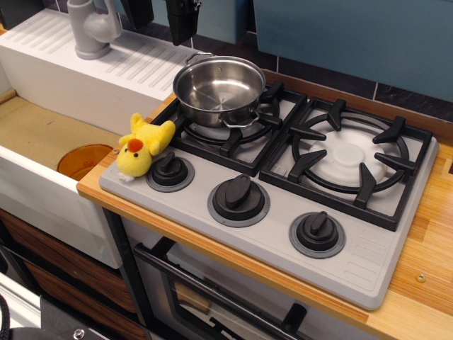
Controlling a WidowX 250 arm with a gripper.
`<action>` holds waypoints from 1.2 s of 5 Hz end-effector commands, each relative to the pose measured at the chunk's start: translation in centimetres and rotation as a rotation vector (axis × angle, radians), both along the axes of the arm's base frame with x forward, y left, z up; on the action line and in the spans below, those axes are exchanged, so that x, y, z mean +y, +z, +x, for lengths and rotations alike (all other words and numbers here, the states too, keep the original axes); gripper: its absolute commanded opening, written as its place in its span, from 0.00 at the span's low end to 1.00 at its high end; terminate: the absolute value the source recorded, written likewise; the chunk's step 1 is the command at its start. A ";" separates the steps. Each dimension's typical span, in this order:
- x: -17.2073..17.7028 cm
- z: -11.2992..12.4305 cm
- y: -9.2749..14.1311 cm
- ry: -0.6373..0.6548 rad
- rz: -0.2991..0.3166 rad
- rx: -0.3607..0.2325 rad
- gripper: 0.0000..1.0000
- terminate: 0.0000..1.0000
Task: Put stuffedduck in pan
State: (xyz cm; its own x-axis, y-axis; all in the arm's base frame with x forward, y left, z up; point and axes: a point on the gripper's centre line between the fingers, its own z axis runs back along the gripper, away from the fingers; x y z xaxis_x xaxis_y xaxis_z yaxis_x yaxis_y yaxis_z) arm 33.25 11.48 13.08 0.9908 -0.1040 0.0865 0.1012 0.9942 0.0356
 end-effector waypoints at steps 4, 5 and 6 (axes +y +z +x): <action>-0.9 -3.2 -2.5 0.075 0.015 -0.023 1.00 0.00; -1.1 -4.4 -3.7 0.093 0.034 -0.052 1.00 0.00; -1.0 -5.1 -5.2 0.090 0.038 -0.075 1.00 0.00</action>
